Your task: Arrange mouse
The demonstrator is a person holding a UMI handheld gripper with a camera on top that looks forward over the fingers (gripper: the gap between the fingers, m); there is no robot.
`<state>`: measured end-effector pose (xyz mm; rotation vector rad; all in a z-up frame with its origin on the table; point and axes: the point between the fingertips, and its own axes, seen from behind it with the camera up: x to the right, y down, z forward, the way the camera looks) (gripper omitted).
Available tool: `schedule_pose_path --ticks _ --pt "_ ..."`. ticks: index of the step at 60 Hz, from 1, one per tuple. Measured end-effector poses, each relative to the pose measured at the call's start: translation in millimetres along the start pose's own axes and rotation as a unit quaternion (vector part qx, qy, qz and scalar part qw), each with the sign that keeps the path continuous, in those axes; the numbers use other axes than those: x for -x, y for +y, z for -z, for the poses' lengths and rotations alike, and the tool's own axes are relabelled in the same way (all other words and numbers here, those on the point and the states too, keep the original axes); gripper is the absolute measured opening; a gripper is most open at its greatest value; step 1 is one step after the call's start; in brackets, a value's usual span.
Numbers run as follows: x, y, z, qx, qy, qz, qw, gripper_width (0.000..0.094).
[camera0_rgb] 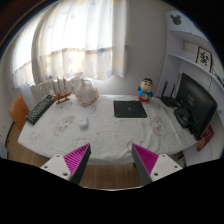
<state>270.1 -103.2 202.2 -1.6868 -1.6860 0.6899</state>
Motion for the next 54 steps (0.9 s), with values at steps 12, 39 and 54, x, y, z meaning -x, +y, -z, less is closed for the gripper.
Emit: schedule_pose_path --ticks 12,39,54 --pt "50.1 -4.5 -15.1 -0.013 -0.03 0.013 0.999 0.0855" --pt "155.3 -12.5 -90.0 -0.064 -0.078 0.028 0.995 0.0855" --pt "164.8 -24.6 -187.2 -0.084 -0.058 0.017 0.995 0.0855"
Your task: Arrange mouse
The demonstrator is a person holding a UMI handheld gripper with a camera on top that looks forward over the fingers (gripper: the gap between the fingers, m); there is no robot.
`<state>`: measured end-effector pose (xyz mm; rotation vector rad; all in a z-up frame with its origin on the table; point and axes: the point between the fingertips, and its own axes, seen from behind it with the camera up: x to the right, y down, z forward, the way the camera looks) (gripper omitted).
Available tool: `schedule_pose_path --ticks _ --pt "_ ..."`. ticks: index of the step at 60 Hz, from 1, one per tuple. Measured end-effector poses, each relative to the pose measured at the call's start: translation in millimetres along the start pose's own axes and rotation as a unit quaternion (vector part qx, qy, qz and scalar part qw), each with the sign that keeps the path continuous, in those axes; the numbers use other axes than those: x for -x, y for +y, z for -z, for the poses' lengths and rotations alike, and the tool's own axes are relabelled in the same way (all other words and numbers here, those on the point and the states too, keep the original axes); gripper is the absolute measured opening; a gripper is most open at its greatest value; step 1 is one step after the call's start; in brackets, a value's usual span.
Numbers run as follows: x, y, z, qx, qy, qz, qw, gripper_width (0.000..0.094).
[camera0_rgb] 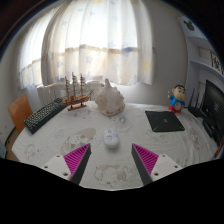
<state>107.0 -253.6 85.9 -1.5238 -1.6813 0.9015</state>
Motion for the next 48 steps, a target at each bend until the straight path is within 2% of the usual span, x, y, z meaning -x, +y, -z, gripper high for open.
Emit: schedule_pose_path --ticks 22,48 --pt "-5.5 9.4 -108.5 0.014 0.015 0.001 1.0 0.0852" --pt "-17.7 10.0 -170.5 0.033 0.029 -0.001 0.999 0.0855"
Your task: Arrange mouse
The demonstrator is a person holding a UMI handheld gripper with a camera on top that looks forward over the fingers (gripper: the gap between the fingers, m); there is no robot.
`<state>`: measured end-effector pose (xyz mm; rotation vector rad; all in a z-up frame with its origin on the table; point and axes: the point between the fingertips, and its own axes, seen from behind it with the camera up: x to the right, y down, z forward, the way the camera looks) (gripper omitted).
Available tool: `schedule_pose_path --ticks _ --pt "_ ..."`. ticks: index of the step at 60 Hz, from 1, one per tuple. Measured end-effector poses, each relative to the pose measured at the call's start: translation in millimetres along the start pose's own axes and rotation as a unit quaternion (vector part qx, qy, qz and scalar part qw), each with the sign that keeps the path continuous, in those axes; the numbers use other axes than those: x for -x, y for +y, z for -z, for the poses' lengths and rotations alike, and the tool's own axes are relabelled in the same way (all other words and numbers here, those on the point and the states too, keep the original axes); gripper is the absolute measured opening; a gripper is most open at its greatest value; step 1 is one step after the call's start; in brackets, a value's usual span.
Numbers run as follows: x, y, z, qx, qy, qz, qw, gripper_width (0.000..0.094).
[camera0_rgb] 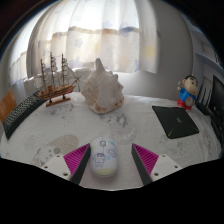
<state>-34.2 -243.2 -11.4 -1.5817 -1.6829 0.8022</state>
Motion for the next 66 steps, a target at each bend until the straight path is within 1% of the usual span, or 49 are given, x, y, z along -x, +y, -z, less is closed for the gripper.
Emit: schedule_pose_path --ticks 10,14,17,19,20,22,25,26,30,32,34,40,48,54,59,63,66 --pt "-2.2 -3.0 -8.1 0.006 0.002 -0.001 1.0 0.0849" --pt "1.4 -2.1 -7.6 0.009 -0.003 -0.003 1.0 0.082" --pt "5.3 -0.2 -7.3 0.01 -0.009 -0.005 1.0 0.0746" --pt "8.5 0.1 -7.1 0.01 -0.014 -0.005 1.0 0.0668" --pt "11.1 0.3 -7.0 0.009 -0.018 -0.005 1.0 0.0617" --pt "17.5 2.0 -6.9 0.012 -0.03 -0.006 0.999 0.0475" --pt "15.0 1.0 -6.1 0.011 -0.022 0.001 1.0 0.0455" --pt "15.4 0.6 -6.1 0.011 -0.021 0.005 1.0 0.0432" --pt "17.0 -1.5 -6.4 0.012 -0.017 0.007 1.0 0.0391" --pt "16.1 -1.6 -6.1 0.016 -0.015 0.005 1.0 0.0384" --pt "16.2 -2.9 -4.7 0.019 -0.016 0.002 1.0 0.0357" --pt "4.1 -25.1 9.9 0.012 -0.008 -0.002 1.0 0.0344" --pt "-33.0 -86.9 34.9 -0.019 0.001 -0.01 1.0 0.0343" --pt "-84.3 -139.1 42.2 -0.047 0.017 -0.002 0.999 0.0343" --pt "-138.8 -171.0 31.1 -0.064 0.035 0.006 0.997 0.034" --pt "-186.6 -179.7 13.3 -0.063 0.056 0.012 0.996 0.0341" --pt "-216.9 -172.9 -9.4 -0.048 0.061 0.022 0.997 0.0341"
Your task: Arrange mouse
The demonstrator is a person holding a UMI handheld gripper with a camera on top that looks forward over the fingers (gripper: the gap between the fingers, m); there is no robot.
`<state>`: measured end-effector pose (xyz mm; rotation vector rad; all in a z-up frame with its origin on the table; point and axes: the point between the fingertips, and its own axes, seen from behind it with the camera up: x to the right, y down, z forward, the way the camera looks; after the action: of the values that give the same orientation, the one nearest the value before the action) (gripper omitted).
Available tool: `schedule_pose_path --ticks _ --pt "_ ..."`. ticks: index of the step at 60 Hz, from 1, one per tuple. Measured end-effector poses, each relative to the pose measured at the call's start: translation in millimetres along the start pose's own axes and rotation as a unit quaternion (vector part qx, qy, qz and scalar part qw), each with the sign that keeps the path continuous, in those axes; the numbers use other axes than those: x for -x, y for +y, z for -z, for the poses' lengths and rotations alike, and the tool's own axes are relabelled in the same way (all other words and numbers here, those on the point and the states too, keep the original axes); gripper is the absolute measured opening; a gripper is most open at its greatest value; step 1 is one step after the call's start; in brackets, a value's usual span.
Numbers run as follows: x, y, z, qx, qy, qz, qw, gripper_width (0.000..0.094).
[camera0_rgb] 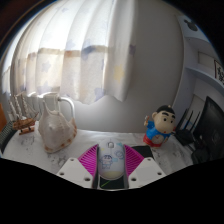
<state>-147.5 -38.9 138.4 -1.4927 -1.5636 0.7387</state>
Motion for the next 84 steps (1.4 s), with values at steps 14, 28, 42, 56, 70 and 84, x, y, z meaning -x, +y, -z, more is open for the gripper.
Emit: schedule_pose_path --ticks 14,28,42,56,70,84 --pt "-72.6 79.0 -100.1 0.057 -0.024 -0.015 0.998 0.0342" --pt "-83.3 125.4 -123.8 0.082 -0.046 -0.021 0.995 0.054" --pt "-91.8 116.4 -41.1 0.128 -0.053 -0.051 0.989 0.0849" --pt "-101.4 120.2 110.4 0.147 -0.04 -0.042 0.987 0.0848" --pt "-105.7 126.4 165.1 0.135 -0.028 -0.047 0.989 0.0842" --pt "-110.0 127.7 167.7 0.141 -0.022 -0.068 0.987 0.0849"
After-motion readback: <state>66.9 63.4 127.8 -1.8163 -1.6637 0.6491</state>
